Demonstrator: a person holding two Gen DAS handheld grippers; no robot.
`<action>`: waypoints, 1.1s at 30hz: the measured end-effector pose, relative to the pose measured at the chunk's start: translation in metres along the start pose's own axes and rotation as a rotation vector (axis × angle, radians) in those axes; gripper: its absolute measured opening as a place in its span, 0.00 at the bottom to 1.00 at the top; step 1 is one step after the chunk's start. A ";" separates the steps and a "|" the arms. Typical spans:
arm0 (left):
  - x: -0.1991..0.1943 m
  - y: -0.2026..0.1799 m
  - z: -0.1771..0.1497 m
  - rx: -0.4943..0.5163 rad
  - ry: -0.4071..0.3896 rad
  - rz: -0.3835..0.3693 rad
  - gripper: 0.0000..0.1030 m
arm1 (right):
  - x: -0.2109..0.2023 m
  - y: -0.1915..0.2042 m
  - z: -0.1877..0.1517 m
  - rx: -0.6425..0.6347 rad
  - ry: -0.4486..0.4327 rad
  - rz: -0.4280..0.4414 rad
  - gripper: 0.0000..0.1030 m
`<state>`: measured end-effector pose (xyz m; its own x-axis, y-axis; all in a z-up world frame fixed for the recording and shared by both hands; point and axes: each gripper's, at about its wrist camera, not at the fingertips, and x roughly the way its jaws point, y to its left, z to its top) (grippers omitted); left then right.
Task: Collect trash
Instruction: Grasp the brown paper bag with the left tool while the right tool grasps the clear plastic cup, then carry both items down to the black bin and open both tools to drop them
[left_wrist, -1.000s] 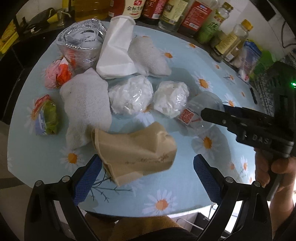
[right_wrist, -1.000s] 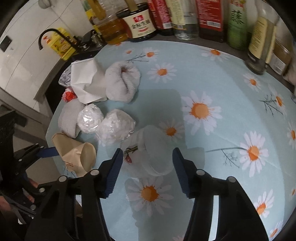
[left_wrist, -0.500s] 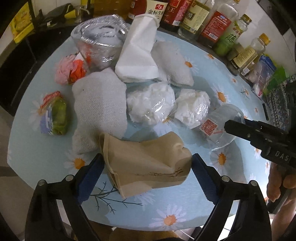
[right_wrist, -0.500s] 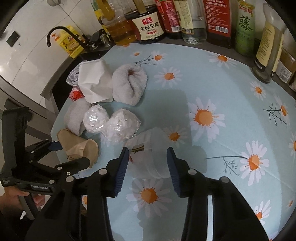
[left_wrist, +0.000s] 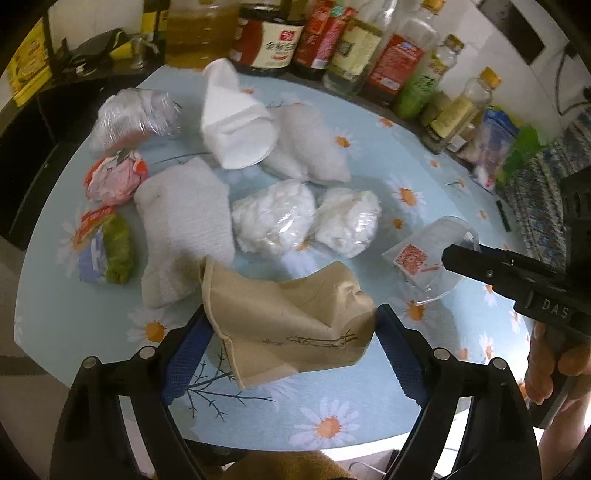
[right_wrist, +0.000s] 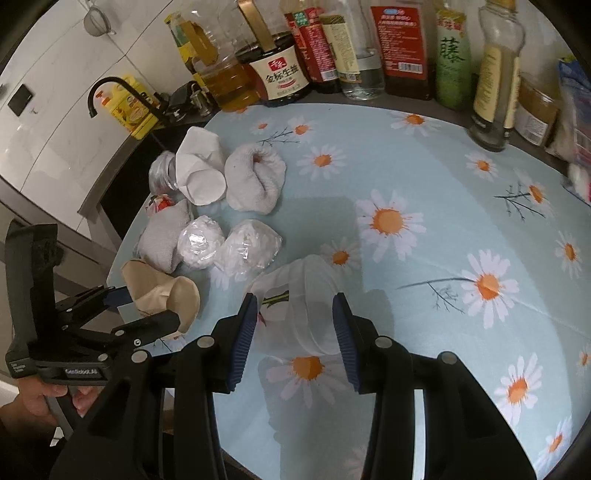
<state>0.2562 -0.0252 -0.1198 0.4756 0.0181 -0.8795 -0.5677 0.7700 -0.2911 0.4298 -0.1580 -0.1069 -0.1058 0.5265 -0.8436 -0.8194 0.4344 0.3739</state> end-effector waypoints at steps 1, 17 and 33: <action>-0.002 -0.001 0.000 0.008 -0.003 -0.012 0.83 | -0.003 0.002 -0.002 0.004 -0.008 -0.009 0.42; -0.061 0.038 -0.016 0.070 -0.072 -0.083 0.83 | -0.028 0.063 -0.034 0.050 -0.070 -0.085 0.42; -0.100 0.113 -0.071 0.129 -0.056 -0.047 0.83 | 0.002 0.159 -0.083 0.066 -0.030 -0.078 0.42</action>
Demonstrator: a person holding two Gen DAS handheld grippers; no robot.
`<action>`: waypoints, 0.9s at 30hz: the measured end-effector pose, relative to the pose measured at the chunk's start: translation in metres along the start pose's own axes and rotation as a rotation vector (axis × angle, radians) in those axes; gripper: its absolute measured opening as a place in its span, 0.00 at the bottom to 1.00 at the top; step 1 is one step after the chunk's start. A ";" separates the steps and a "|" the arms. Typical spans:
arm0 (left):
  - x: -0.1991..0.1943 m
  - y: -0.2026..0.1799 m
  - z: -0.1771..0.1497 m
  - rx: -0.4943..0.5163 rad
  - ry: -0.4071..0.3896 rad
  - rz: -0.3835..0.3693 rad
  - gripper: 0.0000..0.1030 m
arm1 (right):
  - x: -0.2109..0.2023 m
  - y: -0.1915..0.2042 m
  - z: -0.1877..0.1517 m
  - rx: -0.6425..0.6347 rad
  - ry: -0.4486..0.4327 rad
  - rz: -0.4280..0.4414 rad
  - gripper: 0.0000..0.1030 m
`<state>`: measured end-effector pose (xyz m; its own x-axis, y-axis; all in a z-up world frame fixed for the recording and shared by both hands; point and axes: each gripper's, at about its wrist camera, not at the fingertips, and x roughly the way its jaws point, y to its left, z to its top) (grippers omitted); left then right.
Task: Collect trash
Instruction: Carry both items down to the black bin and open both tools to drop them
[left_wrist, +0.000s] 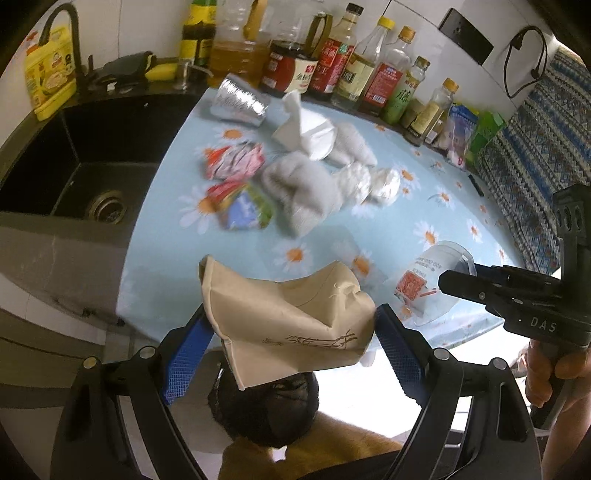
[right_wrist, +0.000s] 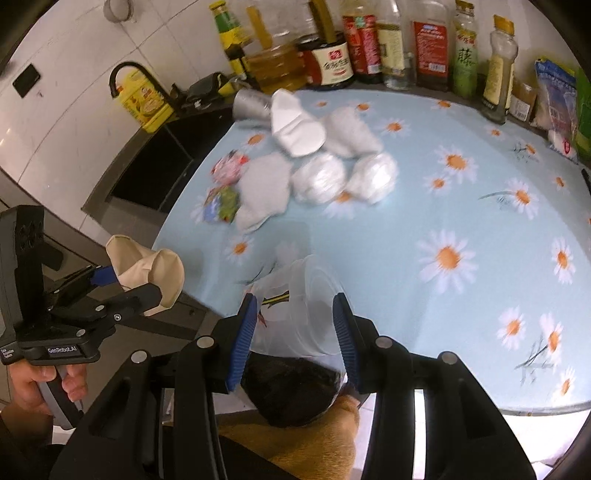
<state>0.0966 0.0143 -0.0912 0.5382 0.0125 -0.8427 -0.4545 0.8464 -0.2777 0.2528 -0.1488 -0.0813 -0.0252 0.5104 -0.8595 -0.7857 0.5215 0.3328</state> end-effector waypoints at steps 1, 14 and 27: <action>0.000 0.003 -0.004 0.001 0.005 -0.001 0.83 | 0.002 0.005 -0.004 0.001 0.005 0.002 0.42; 0.014 0.030 -0.055 0.019 0.119 -0.039 0.83 | 0.032 0.038 -0.054 0.049 0.084 -0.015 0.42; 0.059 0.038 -0.093 0.026 0.286 -0.072 0.83 | 0.082 0.037 -0.092 0.094 0.205 -0.032 0.43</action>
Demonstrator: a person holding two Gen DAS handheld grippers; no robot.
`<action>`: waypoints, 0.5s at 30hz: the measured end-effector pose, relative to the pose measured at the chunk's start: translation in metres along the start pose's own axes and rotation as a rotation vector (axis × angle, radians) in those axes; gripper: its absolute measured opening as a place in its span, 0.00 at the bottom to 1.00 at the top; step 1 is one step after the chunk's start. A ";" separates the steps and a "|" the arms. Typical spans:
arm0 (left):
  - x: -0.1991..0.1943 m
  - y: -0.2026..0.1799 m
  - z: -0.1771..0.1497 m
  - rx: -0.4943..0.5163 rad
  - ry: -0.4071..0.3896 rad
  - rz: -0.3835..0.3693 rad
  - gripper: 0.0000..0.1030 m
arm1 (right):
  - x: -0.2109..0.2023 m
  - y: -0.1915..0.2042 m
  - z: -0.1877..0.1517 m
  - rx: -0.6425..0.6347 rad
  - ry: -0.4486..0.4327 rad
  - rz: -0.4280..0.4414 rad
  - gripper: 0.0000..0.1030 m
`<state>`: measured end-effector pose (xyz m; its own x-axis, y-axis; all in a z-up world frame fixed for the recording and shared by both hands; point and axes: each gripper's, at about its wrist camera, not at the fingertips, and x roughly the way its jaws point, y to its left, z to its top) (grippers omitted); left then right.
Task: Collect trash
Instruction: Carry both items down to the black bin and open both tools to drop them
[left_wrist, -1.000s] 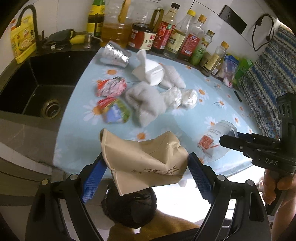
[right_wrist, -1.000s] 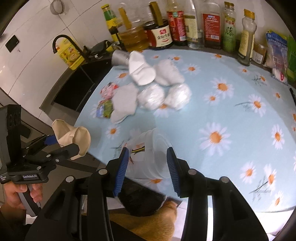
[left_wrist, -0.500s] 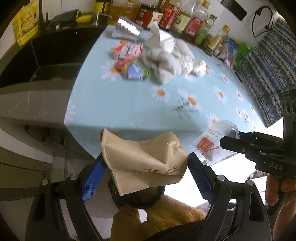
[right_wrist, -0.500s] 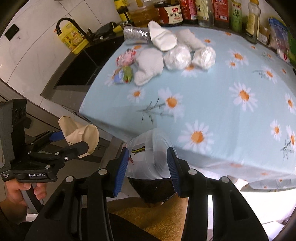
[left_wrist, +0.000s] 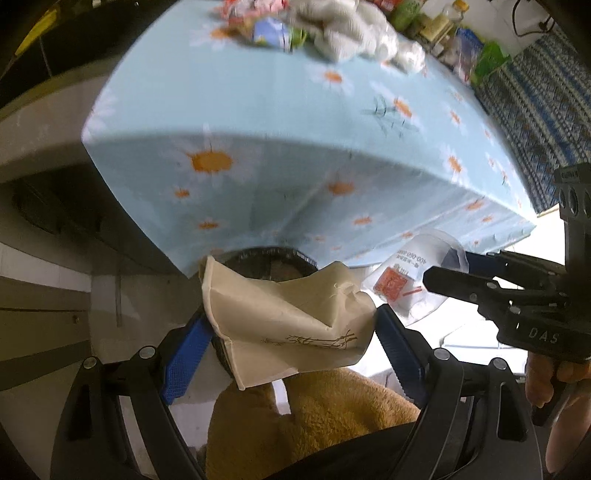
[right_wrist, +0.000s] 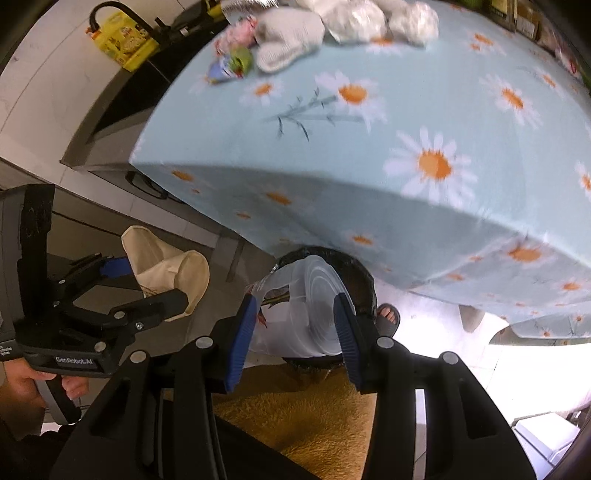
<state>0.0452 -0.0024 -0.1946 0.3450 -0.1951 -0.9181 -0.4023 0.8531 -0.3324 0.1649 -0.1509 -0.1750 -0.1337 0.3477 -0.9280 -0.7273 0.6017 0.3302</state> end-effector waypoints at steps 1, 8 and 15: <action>0.004 0.001 -0.001 -0.002 0.014 -0.001 0.83 | 0.002 -0.001 -0.001 0.003 0.002 0.004 0.43; 0.025 -0.002 -0.004 0.009 0.105 -0.017 0.86 | 0.014 -0.010 0.001 0.058 0.014 0.035 0.55; 0.033 -0.004 0.000 -0.008 0.132 -0.017 0.92 | 0.009 -0.019 0.010 0.096 0.012 0.044 0.62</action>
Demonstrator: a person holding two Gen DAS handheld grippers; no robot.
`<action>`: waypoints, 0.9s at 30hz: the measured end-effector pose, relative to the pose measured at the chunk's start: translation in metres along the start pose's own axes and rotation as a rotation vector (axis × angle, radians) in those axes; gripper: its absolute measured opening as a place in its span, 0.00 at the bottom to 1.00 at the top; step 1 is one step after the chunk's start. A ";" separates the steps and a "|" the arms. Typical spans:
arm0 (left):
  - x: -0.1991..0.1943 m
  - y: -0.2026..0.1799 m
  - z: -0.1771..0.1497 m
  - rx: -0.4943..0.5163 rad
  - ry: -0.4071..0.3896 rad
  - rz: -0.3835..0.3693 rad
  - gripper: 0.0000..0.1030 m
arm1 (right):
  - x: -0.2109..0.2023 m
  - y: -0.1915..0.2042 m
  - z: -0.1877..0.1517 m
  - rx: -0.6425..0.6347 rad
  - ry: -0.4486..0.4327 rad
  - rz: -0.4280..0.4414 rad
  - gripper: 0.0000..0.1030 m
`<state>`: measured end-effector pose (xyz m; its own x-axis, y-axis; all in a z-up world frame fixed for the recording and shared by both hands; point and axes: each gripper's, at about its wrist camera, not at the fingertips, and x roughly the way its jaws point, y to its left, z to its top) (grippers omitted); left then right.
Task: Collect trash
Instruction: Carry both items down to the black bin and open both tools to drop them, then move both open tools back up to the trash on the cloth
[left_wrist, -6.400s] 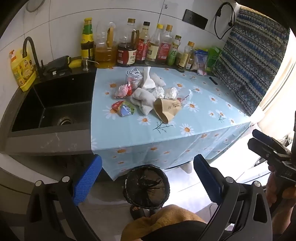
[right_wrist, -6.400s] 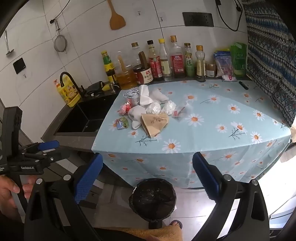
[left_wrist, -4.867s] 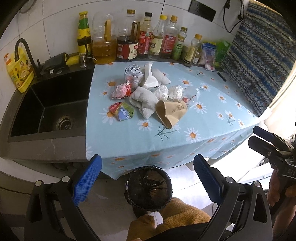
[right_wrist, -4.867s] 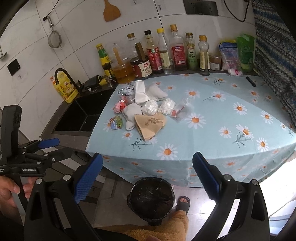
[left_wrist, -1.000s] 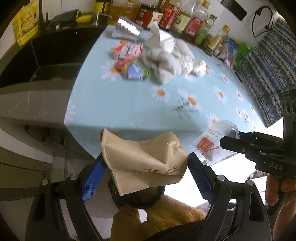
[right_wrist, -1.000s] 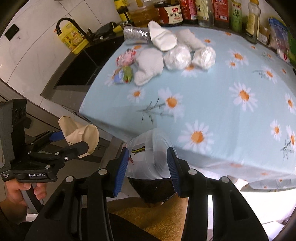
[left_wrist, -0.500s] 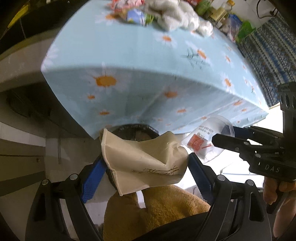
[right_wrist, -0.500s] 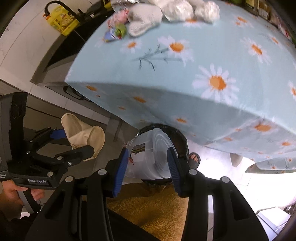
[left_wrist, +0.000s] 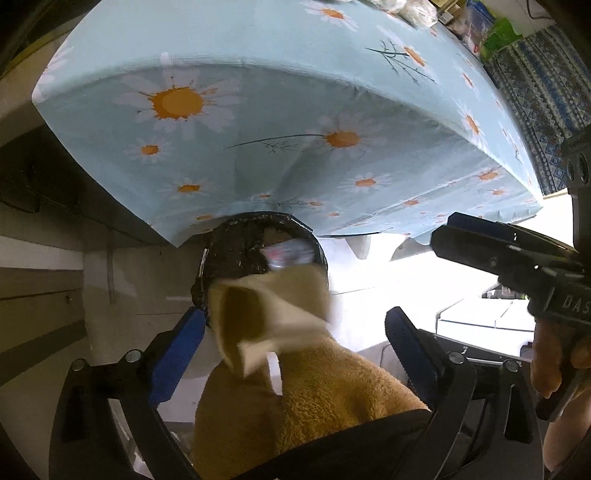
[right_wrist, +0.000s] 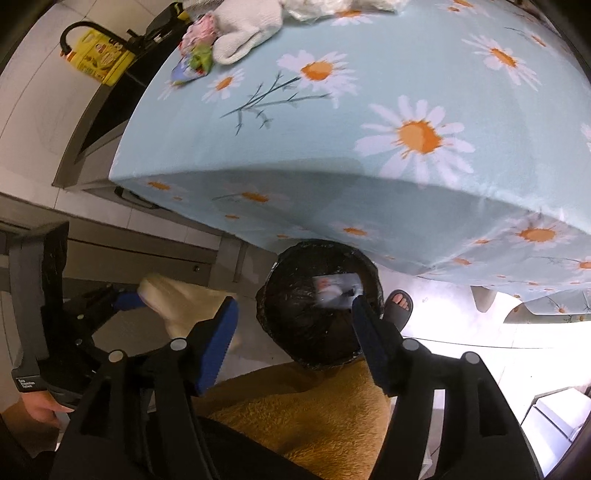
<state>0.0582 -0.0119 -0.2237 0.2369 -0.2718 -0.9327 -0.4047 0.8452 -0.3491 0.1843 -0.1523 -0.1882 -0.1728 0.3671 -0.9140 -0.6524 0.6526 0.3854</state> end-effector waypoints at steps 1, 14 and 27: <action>0.000 0.000 0.000 0.001 0.001 0.002 0.92 | -0.001 -0.001 0.001 0.001 -0.002 -0.001 0.62; -0.017 0.005 0.006 0.010 -0.026 0.017 0.92 | -0.026 0.014 0.011 -0.036 -0.049 -0.014 0.62; -0.064 0.005 0.011 0.057 -0.137 0.007 0.92 | -0.063 0.024 0.011 -0.023 -0.145 -0.063 0.65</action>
<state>0.0507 0.0152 -0.1645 0.3546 -0.2033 -0.9127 -0.3569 0.8728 -0.3331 0.1870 -0.1525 -0.1202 -0.0241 0.4191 -0.9076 -0.6758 0.6622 0.3237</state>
